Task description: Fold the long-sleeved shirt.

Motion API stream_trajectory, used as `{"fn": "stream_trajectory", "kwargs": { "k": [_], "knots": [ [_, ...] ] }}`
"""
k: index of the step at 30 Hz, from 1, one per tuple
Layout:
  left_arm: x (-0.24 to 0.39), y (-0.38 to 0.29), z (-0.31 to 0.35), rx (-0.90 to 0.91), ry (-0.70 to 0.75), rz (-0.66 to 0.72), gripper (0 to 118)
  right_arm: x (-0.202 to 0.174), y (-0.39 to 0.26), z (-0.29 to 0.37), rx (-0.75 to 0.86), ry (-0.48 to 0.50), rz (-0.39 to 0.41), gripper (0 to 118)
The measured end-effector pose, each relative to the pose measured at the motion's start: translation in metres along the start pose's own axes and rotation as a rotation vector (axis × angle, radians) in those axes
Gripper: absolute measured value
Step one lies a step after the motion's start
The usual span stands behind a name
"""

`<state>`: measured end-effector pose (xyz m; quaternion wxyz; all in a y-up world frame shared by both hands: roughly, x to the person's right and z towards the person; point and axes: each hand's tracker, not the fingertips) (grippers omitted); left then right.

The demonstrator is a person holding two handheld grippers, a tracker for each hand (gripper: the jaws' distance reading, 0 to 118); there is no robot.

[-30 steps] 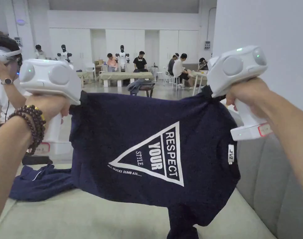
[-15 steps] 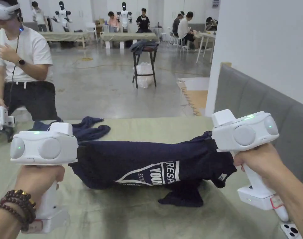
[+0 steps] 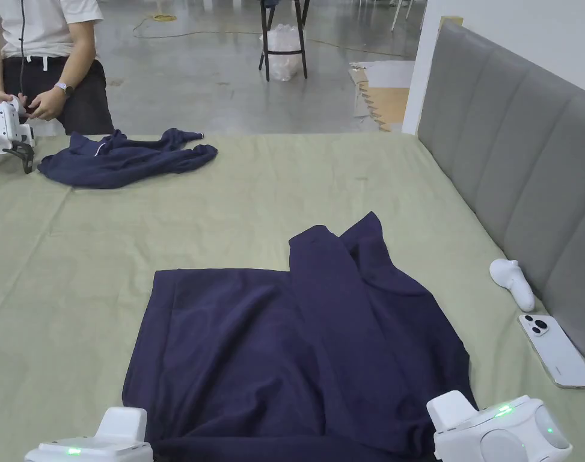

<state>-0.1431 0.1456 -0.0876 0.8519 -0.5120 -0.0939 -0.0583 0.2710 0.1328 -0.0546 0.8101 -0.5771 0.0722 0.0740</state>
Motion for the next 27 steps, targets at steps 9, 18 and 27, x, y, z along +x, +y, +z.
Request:
{"fn": "stream_trajectory", "kwargs": {
  "k": [9,18,27],
  "knots": [
    [-0.025,0.025,0.079,0.163,-0.056,0.071,76,0.029,0.018,0.105,0.356,0.013,-0.194,83],
    [-0.026,0.102,0.071,0.249,-0.009,0.030,5,0.051,0.015,0.102,0.373,-0.058,-0.297,4],
    [-0.033,0.210,-0.009,0.229,-0.015,-0.036,5,0.056,-0.011,0.014,0.088,-0.092,-0.412,67]
  ]
}}
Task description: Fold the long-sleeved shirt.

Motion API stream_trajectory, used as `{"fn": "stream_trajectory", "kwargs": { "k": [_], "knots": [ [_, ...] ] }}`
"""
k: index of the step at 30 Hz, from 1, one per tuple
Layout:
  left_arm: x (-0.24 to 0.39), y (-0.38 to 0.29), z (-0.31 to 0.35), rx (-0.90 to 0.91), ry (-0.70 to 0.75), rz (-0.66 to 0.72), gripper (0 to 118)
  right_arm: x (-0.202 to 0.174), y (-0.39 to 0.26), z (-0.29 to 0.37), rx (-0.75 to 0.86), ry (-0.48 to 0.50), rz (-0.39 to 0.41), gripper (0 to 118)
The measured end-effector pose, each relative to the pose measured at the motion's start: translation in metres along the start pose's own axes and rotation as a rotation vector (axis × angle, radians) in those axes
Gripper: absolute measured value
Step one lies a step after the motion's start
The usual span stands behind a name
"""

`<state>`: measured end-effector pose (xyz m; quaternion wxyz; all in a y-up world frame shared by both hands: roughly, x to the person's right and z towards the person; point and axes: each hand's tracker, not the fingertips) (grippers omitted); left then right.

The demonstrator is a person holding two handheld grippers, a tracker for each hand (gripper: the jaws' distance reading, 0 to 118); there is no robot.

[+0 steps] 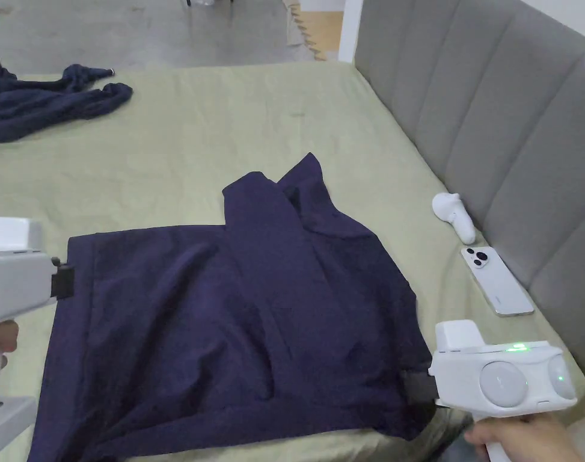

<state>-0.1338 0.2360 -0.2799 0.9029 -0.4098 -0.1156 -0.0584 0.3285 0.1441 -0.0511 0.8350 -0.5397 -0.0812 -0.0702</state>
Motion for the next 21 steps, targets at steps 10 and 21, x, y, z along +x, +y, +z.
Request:
{"fn": "stream_trajectory", "kwargs": {
  "k": [10,21],
  "knots": [
    [-0.004,0.076,-0.137,-0.088,0.044,-0.021,109,-0.033,0.027,-0.030,-0.126,0.060,0.170,8],
    [-0.009,0.064,-0.210,-0.187,0.092,-0.161,92,-0.033,0.022,-0.031,-0.123,0.014,0.138,8]
  ]
}}
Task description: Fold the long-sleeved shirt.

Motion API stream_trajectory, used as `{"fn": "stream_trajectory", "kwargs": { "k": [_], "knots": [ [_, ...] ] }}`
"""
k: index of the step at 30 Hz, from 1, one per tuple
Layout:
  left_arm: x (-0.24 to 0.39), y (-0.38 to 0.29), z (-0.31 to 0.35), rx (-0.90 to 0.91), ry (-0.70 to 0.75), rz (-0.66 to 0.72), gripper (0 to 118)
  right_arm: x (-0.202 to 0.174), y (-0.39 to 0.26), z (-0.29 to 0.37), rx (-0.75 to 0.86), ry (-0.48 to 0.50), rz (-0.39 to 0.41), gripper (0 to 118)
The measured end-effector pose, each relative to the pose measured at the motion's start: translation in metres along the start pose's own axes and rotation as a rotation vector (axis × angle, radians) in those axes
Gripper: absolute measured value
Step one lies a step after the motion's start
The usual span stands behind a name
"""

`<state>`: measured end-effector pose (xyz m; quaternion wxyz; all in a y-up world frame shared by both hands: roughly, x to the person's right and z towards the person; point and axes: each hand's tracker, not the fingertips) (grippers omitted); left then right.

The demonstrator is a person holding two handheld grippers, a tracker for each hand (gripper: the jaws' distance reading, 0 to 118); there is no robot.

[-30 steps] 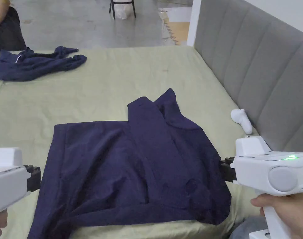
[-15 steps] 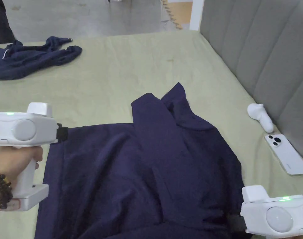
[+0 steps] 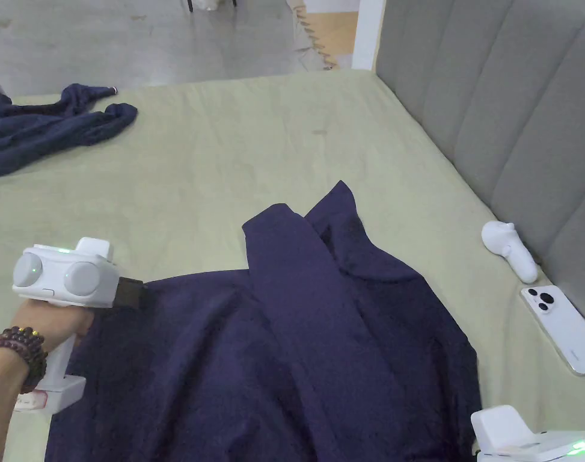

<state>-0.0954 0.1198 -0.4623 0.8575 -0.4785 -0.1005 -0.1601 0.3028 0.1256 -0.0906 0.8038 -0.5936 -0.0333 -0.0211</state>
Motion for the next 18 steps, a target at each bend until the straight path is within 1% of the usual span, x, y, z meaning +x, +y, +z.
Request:
{"fn": "stream_trajectory", "kwargs": {
  "k": [1,2,3,4,5,6,7,8,10,11,12,13,15,17,18],
  "knots": [
    [-0.003,0.002,0.005,-0.028,-0.052,0.057,78,-0.001,0.000,0.000,0.000,-0.003,-0.001,8],
    [-0.005,0.004,0.013,-0.035,-0.140,0.103,37,-0.002,0.001,-0.001,0.000,-0.005,-0.001,8],
    [-0.001,0.002,0.022,-0.014,-0.202,0.084,15,-0.002,0.000,0.000,0.001,-0.005,-0.001,8],
    [0.003,0.002,0.023,-0.005,-0.159,0.015,14,-0.001,0.000,0.000,0.003,-0.004,-0.003,8],
    [0.008,0.000,0.028,0.015,-0.072,-0.069,14,0.001,-0.001,0.002,0.004,0.003,-0.006,8],
    [0.009,0.000,0.033,0.007,-0.072,-0.108,14,0.004,0.000,0.004,0.006,0.013,-0.012,8],
    [0.005,0.002,0.042,0.009,-0.097,-0.072,14,0.007,0.001,0.009,0.011,0.022,-0.025,8],
    [0.003,0.002,0.056,0.035,-0.092,-0.042,14,0.010,0.001,0.017,0.026,0.023,-0.036,8],
    [-0.019,0.012,0.089,0.101,-0.106,0.092,14,0.020,0.010,0.042,0.135,0.018,-0.040,8],
    [-0.029,0.017,0.105,0.130,-0.114,0.138,15,0.025,0.020,0.060,0.187,0.035,-0.049,8],
    [-0.041,0.023,0.127,0.160,-0.134,0.149,15,0.030,0.030,0.077,0.247,0.057,-0.052,8],
    [-0.051,0.029,0.149,0.191,-0.153,0.156,15,0.035,0.046,0.098,0.312,0.063,-0.039,8],
    [-0.067,0.042,0.193,0.276,-0.134,0.135,15,0.039,0.081,0.137,0.411,0.057,0.022,8],
    [-0.086,0.063,0.238,0.364,-0.064,0.148,15,0.043,0.126,0.182,0.496,-0.009,0.111,8],
    [-0.102,0.076,0.263,0.416,-0.050,0.189,15,0.047,0.155,0.206,0.560,-0.044,0.142,8]
  ]
}}
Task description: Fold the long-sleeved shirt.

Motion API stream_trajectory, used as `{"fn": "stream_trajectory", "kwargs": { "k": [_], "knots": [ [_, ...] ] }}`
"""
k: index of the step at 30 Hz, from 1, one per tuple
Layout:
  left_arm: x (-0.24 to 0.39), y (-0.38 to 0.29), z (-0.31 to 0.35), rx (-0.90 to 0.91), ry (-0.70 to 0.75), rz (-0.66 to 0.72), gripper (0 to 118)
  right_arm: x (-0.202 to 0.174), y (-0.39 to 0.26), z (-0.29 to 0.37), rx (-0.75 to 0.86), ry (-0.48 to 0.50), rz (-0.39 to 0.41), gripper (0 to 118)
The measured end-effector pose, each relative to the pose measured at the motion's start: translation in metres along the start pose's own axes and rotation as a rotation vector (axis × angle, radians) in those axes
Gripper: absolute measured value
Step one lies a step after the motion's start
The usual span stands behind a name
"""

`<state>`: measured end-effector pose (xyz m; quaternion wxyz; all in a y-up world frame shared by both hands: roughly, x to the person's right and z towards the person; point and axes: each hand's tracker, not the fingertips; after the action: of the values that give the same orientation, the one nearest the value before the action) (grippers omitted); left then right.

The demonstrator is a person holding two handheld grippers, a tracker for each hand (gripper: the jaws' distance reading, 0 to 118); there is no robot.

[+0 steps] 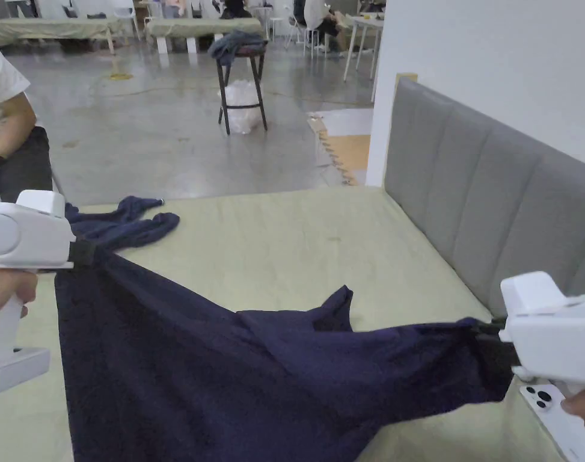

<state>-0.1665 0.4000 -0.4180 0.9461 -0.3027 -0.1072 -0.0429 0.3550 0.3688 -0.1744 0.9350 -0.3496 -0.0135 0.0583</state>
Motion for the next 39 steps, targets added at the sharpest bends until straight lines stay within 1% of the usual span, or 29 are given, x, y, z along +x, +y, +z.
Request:
{"fn": "stream_trajectory", "kwargs": {
  "k": [3,4,6,9,11,13,14,15,17,18,20,23,28,31,33,35,36,37,38,39],
  "knots": [
    [-0.031,0.077,0.054,0.126,0.008,0.119,15,0.025,0.115,0.024,0.136,-0.030,0.063,8],
    [-0.037,0.101,0.072,0.176,0.015,0.133,15,0.029,0.154,0.033,0.177,-0.056,0.078,8],
    [-0.047,0.145,0.104,0.258,0.029,0.118,15,0.038,0.226,0.048,0.237,-0.075,0.102,8],
    [-0.052,0.198,0.135,0.322,0.145,0.084,15,0.050,0.319,0.062,0.300,-0.083,0.049,8],
    [-0.056,0.225,0.151,0.359,0.148,0.130,15,0.054,0.359,0.067,0.318,-0.098,0.008,8],
    [-0.057,0.242,0.160,0.380,0.124,0.170,15,0.054,0.384,0.067,0.319,-0.122,-0.003,8],
    [-0.040,0.236,0.178,0.414,0.128,0.170,15,0.052,0.390,0.066,0.317,-0.137,-0.004,8],
    [-0.035,0.231,0.179,0.403,0.134,0.153,15,0.050,0.394,0.063,0.319,-0.143,-0.008,8],
    [-0.022,0.228,0.178,0.386,0.157,0.138,15,0.051,0.393,0.049,0.320,-0.143,-0.032,8],
    [-0.023,0.225,0.168,0.380,0.160,0.147,15,0.050,0.388,0.040,0.306,-0.146,-0.040,8],
    [-0.015,0.205,0.148,0.342,0.153,0.117,15,0.048,0.369,0.013,0.271,-0.149,-0.043,8],
    [-0.018,0.173,0.096,0.249,0.138,0.094,15,0.044,0.324,-0.044,0.154,-0.110,-0.056,8],
    [-0.020,0.080,-0.010,0.044,0.103,0.060,15,0.027,0.207,-0.160,-0.066,-0.063,-0.088,8],
    [-0.012,0.021,-0.044,-0.064,0.083,0.076,15,0.019,0.141,-0.208,-0.186,-0.045,-0.101,8],
    [-0.014,-0.005,-0.053,-0.103,0.073,0.099,15,0.015,0.111,-0.214,-0.203,-0.037,-0.112,8],
    [-0.010,-0.026,-0.038,-0.090,0.081,0.120,15,0.020,0.091,-0.205,-0.190,-0.021,-0.124,8],
    [-0.011,-0.036,-0.029,-0.088,0.084,0.136,15,0.030,0.085,-0.203,-0.181,-0.010,-0.136,8],
    [-0.012,-0.047,-0.017,-0.071,0.076,0.169,15,0.032,0.074,-0.191,-0.150,0.005,-0.152,8],
    [-0.014,-0.057,-0.004,-0.079,0.075,0.164,15,0.033,0.062,-0.177,-0.134,0.019,-0.150,8],
    [-0.011,-0.072,0.009,-0.082,0.084,0.151,15,0.032,0.044,-0.159,-0.120,0.035,-0.130,8]
  ]
}}
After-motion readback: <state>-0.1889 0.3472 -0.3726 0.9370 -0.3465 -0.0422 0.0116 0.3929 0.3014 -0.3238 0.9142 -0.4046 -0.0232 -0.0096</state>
